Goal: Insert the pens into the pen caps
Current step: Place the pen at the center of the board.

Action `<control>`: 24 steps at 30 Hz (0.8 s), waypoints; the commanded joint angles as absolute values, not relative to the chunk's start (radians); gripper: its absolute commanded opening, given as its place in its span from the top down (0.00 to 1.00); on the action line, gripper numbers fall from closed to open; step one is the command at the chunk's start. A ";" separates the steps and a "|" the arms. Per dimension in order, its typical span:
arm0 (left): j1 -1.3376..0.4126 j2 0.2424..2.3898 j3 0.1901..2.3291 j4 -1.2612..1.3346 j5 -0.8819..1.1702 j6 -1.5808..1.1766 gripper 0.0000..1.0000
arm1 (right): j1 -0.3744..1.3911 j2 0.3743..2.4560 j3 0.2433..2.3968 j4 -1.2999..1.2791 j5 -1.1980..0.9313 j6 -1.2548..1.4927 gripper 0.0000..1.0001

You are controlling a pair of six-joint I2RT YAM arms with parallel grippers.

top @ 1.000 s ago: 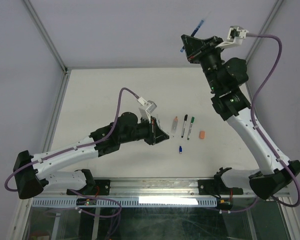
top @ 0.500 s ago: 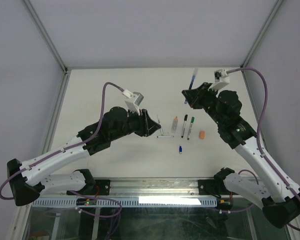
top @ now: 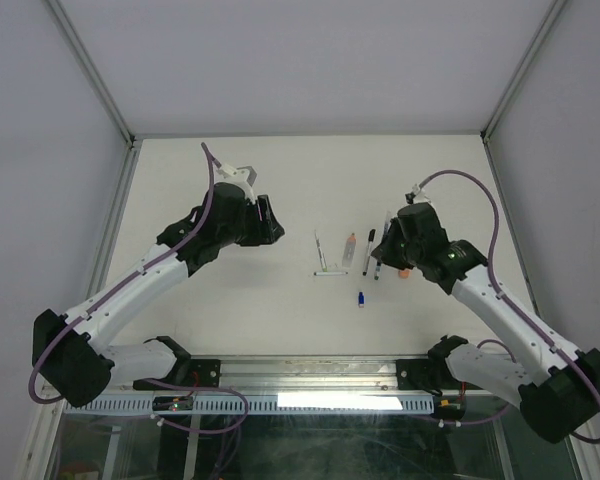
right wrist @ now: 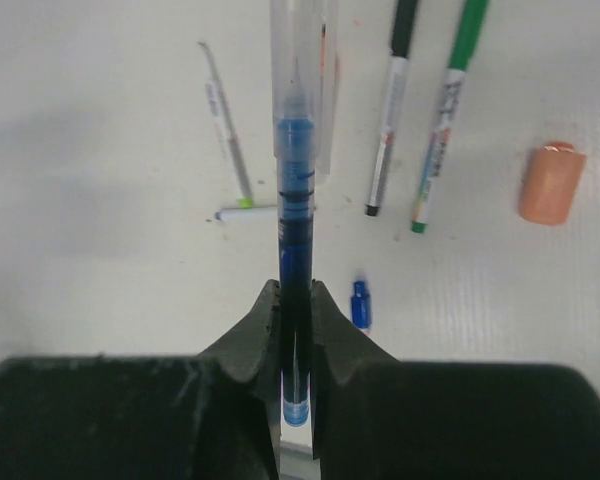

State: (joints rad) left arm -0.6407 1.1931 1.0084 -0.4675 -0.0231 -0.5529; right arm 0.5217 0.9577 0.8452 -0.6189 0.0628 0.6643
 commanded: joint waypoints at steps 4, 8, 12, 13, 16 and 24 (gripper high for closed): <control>-0.622 1.181 1.008 -0.491 -0.043 -0.474 0.49 | 0.514 1.199 0.938 -0.808 0.264 0.681 0.92; -0.621 1.180 0.981 -0.479 -0.040 -0.446 0.49 | 0.475 1.307 0.952 -0.799 0.266 0.678 0.92; -0.620 1.165 0.951 -0.466 -0.049 -0.420 0.49 | 0.455 1.401 0.963 -0.801 0.264 0.676 0.92; -0.621 1.158 0.944 -0.459 -0.053 -0.415 0.49 | 0.450 1.422 0.963 -0.798 0.261 0.674 0.92; -0.619 1.141 0.917 -0.442 -0.051 -0.410 0.49 | 0.435 1.472 0.957 -0.783 0.245 0.667 0.92; -0.614 1.131 0.909 -0.437 -0.039 -0.408 0.48 | 0.408 1.536 0.924 -0.743 0.189 0.648 0.84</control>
